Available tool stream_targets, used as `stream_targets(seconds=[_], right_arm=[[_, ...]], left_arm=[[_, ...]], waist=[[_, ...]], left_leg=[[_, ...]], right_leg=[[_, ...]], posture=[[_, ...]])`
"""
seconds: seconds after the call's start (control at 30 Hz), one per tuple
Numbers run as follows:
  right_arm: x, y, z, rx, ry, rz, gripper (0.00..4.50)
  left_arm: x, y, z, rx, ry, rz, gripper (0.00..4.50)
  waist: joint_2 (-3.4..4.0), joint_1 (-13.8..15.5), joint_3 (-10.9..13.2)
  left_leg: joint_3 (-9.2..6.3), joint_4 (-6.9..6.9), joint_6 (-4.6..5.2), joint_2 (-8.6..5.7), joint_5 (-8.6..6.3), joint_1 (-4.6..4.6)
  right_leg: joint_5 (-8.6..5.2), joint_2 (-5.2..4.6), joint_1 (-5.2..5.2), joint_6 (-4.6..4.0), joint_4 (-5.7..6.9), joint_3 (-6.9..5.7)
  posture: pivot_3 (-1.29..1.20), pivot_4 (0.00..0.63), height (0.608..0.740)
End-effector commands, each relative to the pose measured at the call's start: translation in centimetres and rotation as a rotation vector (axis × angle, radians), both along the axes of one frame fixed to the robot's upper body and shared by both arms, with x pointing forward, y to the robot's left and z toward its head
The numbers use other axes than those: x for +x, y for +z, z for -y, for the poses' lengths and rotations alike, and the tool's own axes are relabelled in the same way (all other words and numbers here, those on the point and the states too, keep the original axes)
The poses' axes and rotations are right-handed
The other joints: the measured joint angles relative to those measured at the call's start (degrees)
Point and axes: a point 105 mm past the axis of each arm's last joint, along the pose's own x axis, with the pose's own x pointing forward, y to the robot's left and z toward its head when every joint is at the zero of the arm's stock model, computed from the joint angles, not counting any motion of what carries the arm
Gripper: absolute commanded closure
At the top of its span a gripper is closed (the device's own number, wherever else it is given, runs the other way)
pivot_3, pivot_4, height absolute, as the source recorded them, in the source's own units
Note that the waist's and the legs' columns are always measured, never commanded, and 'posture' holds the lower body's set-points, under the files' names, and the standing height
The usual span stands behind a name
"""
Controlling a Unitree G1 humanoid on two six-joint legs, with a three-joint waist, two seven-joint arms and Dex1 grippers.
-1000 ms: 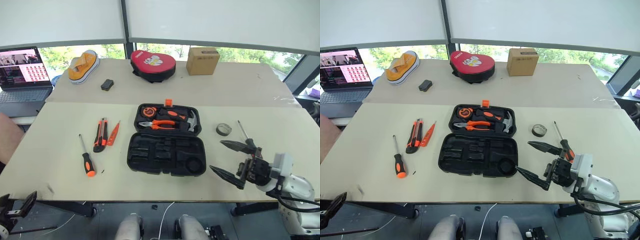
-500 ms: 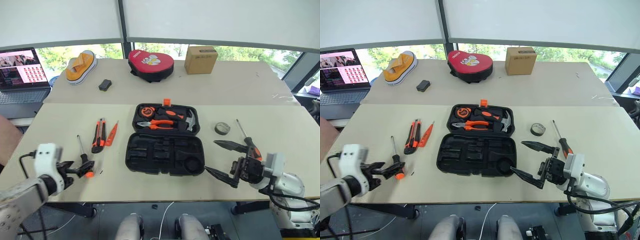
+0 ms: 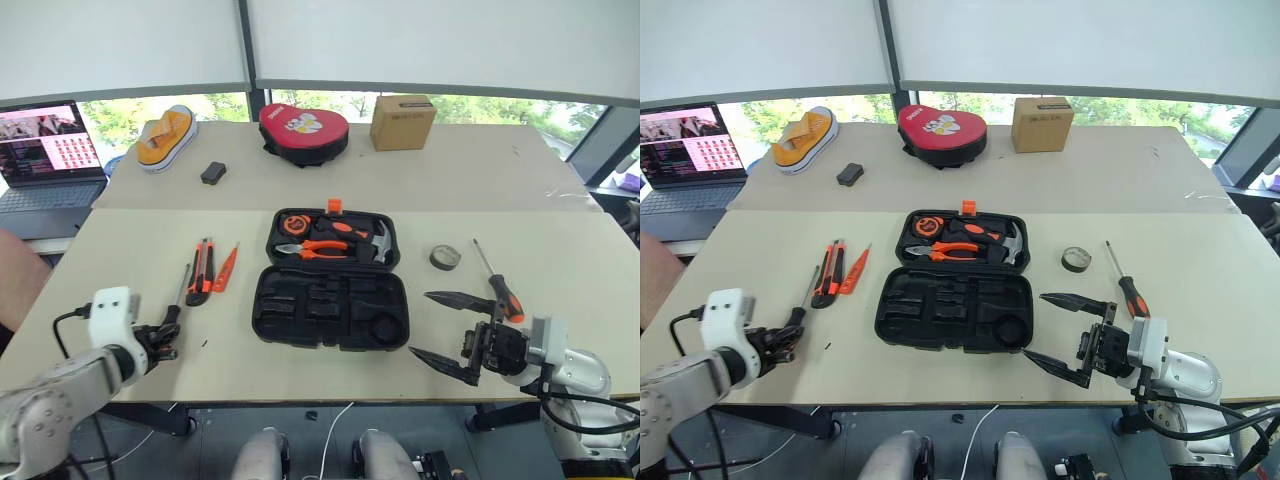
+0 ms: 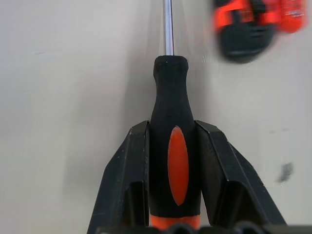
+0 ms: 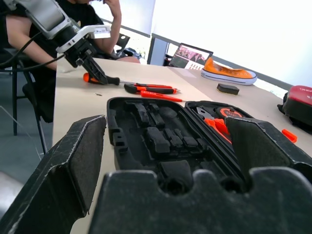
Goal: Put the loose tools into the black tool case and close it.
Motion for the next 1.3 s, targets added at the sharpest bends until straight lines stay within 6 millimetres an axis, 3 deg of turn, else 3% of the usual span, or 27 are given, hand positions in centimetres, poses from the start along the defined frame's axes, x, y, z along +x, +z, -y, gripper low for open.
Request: stream_targets(seconds=[0.03,0.1,0.17,0.33,0.47,0.63,0.77,1.07,1.3], right_arm=[[0.2,1.3,0.9,0.001,-0.024,0.052,0.00],[0.6,1.7,2.0,-0.007,-0.079,0.045,0.00],[1.0,2.1,2.8,-0.009,-0.119,0.033,0.00],[1.9,2.2,3.9,-0.076,-0.150,-0.006,0.00],[2.8,2.2,3.9,-0.125,-0.161,-0.037,0.00],[2.9,2.7,2.9,-0.124,-0.148,-0.037,0.00],[2.5,2.8,1.9,-0.116,-0.139,-0.048,0.00],[1.8,2.6,1.4,-0.101,-0.145,-0.102,0.00],[1.2,2.7,1.0,-0.047,-0.111,-0.149,0.00]], left_arm=[[1.8,5.4,-0.5,0.090,-0.123,0.234,3.63],[3.8,8.2,3.6,0.174,-0.458,0.384,3.63],[4.5,8.9,7.4,0.254,-0.762,0.438,3.63],[5.9,8.0,15.2,0.303,-1.265,0.480,3.63],[8.0,6.2,19.3,0.344,-1.460,0.429,3.63],[10.1,3.3,21.4,0.495,-1.572,0.322,3.63],[11.9,2.6,21.4,0.587,-1.543,0.291,3.63],[13.1,3.2,21.7,0.656,-1.502,0.359,3.63],[12.4,5.8,22.8,0.573,-1.539,0.443,3.63]], waist=[[-0.09,0.2,0.1],[-0.08,1.1,0.1],[-0.07,2.0,0.1],[-0.01,2.0,0.1],[-0.03,1.4,0.2],[-0.03,0.9,0.2],[-0.02,1.3,0.2],[-0.04,1.5,0.2],[-0.04,1.5,0.2]], left_leg=[[-0.02,0.00,-0.04,0.04,0.02,0.00],[-0.02,0.00,-0.19,0.05,-0.03,-0.01],[0.03,0.02,-0.57,-0.08,-0.22,-0.07],[0.81,-0.05,-0.48,-0.10,-0.27,-0.22],[0.84,0.05,0.26,-0.13,0.11,-0.50],[0.82,0.07,0.29,0.03,0.07,-0.82],[0.88,0.16,0.26,0.06,0.10,-1.26],[0.84,0.96,0.38,0.05,0.03,-1.38],[0.76,1.00,0.34,0.06,0.08,-1.41]], right_leg=[[-0.04,0.04,-0.02,-0.06,0.03,-0.02],[-0.15,0.01,-0.01,-0.26,0.03,-0.07],[-0.33,-0.25,-0.05,-0.58,0.00,-0.15],[-0.29,-0.82,-0.09,-0.53,-0.24,0.00],[0.21,-0.30,-0.16,0.35,-0.47,-0.01],[0.28,0.32,-0.41,0.47,-0.71,0.13],[0.28,0.39,-0.87,0.47,-0.56,0.12],[0.36,0.30,-0.82,0.61,-0.04,0.16],[0.38,0.32,-0.87,0.61,0.06,0.16]], posture=[[0.00,0.150,0.740],[0.00,0.150,0.740],[0.00,0.150,0.740],[0.00,0.150,0.740],[0.00,0.150,0.740],[0.00,0.150,0.740],[0.00,0.150,0.740],[0.00,0.150,0.740],[0.00,0.150,0.740]])
